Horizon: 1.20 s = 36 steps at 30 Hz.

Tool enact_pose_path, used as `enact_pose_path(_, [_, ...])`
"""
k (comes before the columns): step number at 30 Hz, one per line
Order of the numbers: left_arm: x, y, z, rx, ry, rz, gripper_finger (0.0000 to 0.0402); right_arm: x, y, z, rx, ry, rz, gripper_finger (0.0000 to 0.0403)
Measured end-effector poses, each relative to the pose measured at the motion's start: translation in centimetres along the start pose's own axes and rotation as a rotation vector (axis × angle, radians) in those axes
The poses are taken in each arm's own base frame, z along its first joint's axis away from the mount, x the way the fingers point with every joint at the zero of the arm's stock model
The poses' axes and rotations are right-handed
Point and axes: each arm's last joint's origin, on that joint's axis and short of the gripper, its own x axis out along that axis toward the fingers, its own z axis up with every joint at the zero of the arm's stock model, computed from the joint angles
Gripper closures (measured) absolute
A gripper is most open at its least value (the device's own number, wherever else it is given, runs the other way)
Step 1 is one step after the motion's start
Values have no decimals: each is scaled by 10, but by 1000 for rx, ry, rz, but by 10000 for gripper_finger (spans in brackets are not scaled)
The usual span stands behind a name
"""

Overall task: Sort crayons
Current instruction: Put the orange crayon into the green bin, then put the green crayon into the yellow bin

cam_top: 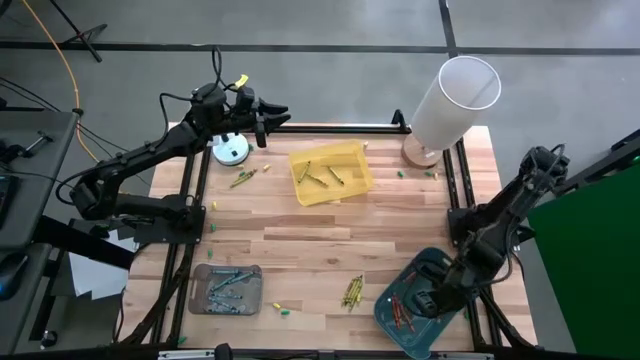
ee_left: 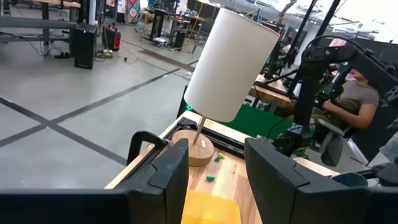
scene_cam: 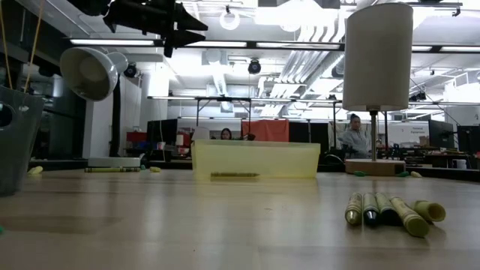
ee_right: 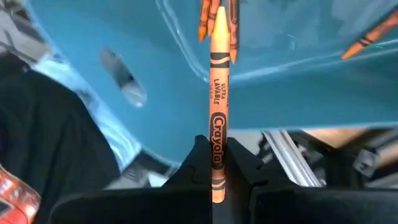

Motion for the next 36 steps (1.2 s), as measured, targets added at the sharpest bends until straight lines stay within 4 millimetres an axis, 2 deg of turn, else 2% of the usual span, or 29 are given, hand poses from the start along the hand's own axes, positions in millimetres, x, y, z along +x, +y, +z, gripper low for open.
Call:
enact_pose_path(4, [0, 0, 0, 0, 0, -1, 258, 22, -16, 11, 76, -33, 13, 400])
enact_pose_path(9, [0, 0, 0, 0, 0, -1, 259, 39, -31, 31, 113, -57, 9, 395])
enact_pose_path(15, [0, 0, 0, 0, 1, -1, 259, 47, -41, 50, 159, -77, -21, 392])
enact_pose_path(24, [0, 0, 0, 0, 0, -1, 259, 50, -50, 64, 207, -62, -81, 385])
enact_pose_path(27, [0, 0, 0, 0, 0, -1, 259, 50, -50, 64, 206, -30, -95, 354])
enact_pose_path(31, [0, 0, 0, 1, 0, -1, 259, 45, -44, 60, 129, 49, -63, 283])
enact_pose_path(34, [0, 0, 0, 0, 0, -1, 259, 31, -34, 50, 5, 137, -3, 230])
enact_pose_path(36, [0, 0, 0, -1, 0, -1, 259, 14, -25, 39, -82, 217, 70, 203])
